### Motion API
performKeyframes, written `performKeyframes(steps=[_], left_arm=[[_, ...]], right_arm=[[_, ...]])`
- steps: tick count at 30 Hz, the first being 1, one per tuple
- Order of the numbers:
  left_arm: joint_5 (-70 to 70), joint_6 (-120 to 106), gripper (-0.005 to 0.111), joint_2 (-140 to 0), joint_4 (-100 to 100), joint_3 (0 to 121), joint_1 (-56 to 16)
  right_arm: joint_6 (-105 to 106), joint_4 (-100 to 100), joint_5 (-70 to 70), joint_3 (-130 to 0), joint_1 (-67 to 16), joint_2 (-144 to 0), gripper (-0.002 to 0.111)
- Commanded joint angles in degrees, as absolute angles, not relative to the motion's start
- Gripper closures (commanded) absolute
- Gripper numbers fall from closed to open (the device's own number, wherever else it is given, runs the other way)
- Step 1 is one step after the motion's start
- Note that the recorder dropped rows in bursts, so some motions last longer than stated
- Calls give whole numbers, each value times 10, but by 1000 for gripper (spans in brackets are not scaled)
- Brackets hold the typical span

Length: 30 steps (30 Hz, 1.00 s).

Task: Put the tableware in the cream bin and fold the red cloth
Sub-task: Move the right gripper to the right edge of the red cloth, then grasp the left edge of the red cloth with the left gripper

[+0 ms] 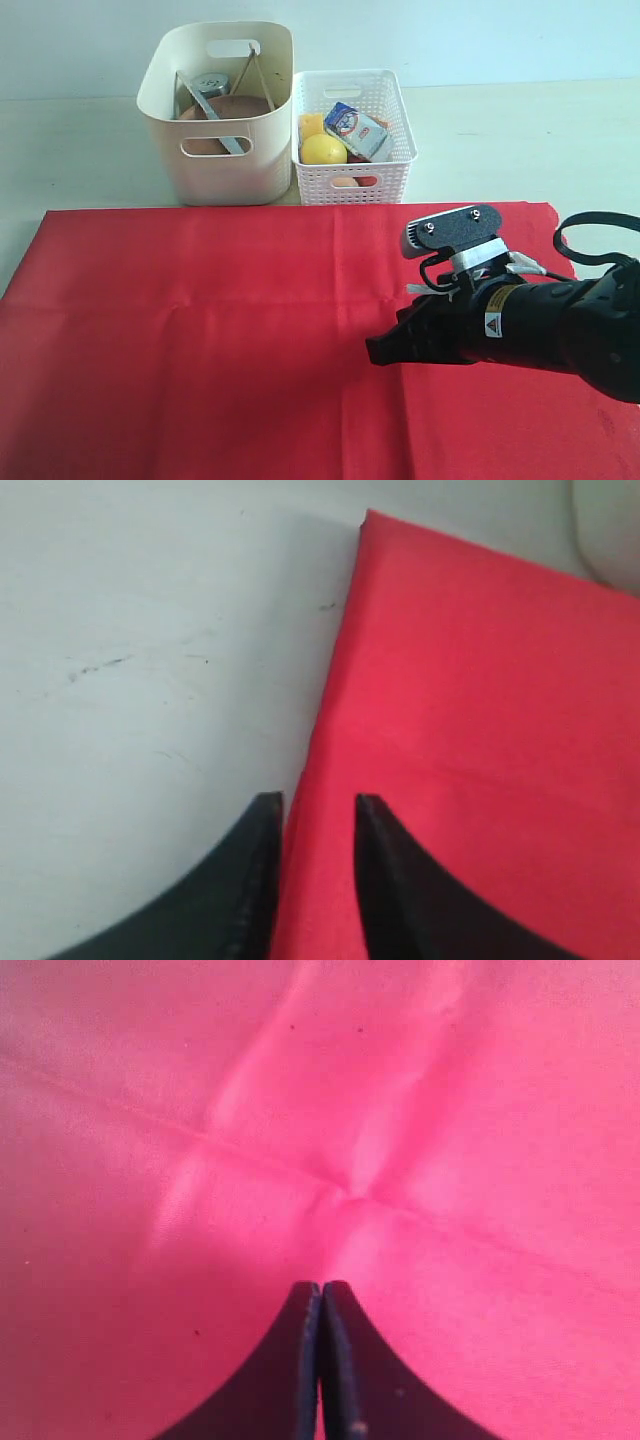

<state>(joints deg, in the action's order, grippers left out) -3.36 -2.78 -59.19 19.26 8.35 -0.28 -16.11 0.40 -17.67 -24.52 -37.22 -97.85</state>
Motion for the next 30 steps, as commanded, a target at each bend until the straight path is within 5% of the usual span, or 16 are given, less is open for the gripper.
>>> performKeyframes(steps=[1, 5, 15, 19, 24, 25, 30], left_arm=[[-76, -26, 50, -725, 186, 130, -6], [-66, -26, 38, -820, 179, 168, -6], [-86, -26, 39, -941, 166, 215, -41], [-95, -26, 57, -959, 155, 221, -100], [-112, -26, 90, -981, 158, 221, -113], [-110, -26, 104, -982, 160, 221, -113], [-67, -87, 107, -964, 158, 221, -85]], right_arm=[[-161, 0, -179, -244, -373, -979, 108], [-161, 0, -179, -244, -373, -979, 108], [-161, 0, -185, -244, -373, -979, 108], [-161, 0, -193, -244, -373, -979, 108], [-157, 0, -193, -244, -373, -979, 108], [-157, 0, -193, -244, -373, -979, 108], [-155, 0, -192, -244, -373, -979, 108]])
